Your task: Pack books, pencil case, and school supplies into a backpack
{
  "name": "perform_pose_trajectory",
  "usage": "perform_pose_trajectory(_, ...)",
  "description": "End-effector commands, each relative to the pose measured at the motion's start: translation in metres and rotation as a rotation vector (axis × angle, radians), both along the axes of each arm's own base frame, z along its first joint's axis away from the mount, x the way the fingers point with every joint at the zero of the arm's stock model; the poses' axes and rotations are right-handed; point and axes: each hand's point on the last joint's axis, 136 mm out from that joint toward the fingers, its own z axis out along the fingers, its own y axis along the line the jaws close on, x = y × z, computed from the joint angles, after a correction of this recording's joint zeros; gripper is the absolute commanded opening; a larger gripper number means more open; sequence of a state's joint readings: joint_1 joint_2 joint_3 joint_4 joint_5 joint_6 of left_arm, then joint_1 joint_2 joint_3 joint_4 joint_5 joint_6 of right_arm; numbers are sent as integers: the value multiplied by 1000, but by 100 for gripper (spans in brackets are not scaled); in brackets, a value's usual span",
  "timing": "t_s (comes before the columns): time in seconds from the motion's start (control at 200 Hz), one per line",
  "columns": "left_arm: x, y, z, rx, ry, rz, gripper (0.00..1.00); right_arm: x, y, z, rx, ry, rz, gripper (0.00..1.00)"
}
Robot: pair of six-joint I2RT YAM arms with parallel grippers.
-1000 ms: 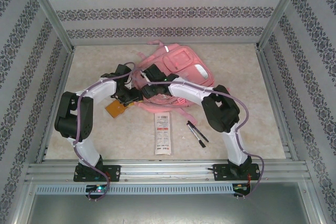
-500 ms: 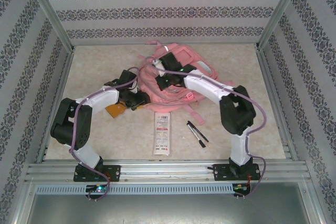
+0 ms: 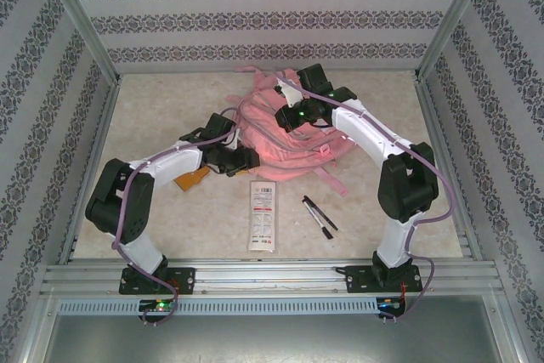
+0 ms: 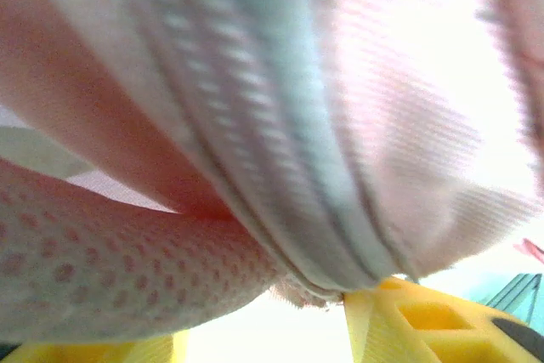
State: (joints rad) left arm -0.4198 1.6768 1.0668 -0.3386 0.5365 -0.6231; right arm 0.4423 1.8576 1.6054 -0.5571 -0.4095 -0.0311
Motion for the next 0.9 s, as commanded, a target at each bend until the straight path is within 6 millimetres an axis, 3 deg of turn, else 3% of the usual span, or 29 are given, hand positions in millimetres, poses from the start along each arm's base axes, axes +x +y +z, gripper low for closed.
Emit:
perform_pose_trajectory(0.0,0,4,43,63,-181,-129,51,-9,15,37,83,-102,79,0)
perform_pose_trajectory(0.15,-8,8,81,66,-350,-212,54,-9,15,5,47,-26,41,4)
perform_pose_trajectory(0.21,-11,6,87,55,-400,-254,54,-5,12,-3,36,6,-10,15)
perform_pose_trajectory(0.285,-9,6,91,83,-437,-281,53,-3,9,-4,43,31,-57,21)
perform_pose_trajectory(0.38,-1,-1,94,159,-495,-355,53,1,-1,5,50,44,-144,42)
perform_pose_trajectory(0.52,12,-19,91,313,-559,-524,54,5,-46,21,60,76,-351,48)
perform_pose_trajectory(0.65,22,-38,85,356,-599,-663,53,-8,-92,19,86,106,-468,51)
perform_pose_trajectory(0.894,36,-70,60,569,-752,-977,56,-46,-174,-21,81,175,-654,51)
